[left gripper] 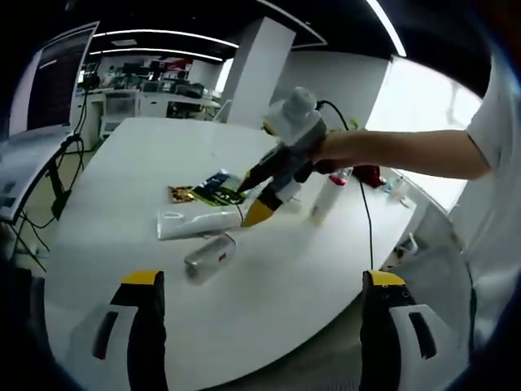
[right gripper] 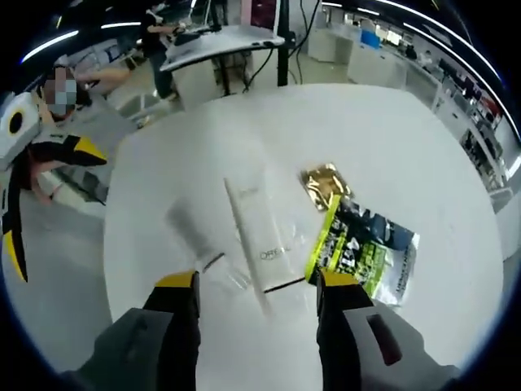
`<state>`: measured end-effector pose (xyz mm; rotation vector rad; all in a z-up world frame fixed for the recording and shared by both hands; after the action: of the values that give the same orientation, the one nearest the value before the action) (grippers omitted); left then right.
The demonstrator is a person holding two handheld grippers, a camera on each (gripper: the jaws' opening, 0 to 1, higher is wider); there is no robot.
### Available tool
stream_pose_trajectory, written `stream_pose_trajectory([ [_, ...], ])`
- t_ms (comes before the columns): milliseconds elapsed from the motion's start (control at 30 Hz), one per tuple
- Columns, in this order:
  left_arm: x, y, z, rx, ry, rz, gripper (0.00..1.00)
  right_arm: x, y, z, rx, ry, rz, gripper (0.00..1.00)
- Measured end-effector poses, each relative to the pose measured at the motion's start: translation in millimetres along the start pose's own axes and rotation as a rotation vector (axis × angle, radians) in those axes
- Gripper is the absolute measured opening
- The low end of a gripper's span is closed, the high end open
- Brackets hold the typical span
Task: Arrange the skincare products in the storage area until every visible bottle or jar stands upright without overlapping.
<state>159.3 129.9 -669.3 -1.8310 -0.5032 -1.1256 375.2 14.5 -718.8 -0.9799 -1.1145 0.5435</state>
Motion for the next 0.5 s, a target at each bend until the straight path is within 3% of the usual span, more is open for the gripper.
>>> stream_pose_trajectory([
  [267,0.6,2,-4.5,-0.027,0.016,0.009,0.92,11.5,19,-2,0.014,-0.006,0.033,0.51],
  [500,1.3,3,-6.9,-0.034,0.036,0.016,0.92,28.7,30,-4,0.008,-0.063,0.068,0.49],
])
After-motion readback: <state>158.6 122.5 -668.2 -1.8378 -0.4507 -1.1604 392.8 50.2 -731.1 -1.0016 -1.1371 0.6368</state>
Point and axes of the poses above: the point that each gripper's makers call its tool centre point, and the gripper's own axes: y roughly forward along the fingers, z roughly to its left, x roughly out of its top, the point moved 8 cm from there along -y, roughly backward along the fingers, and after that the axes turned 10 degrees about y, right-handed, at the moved point
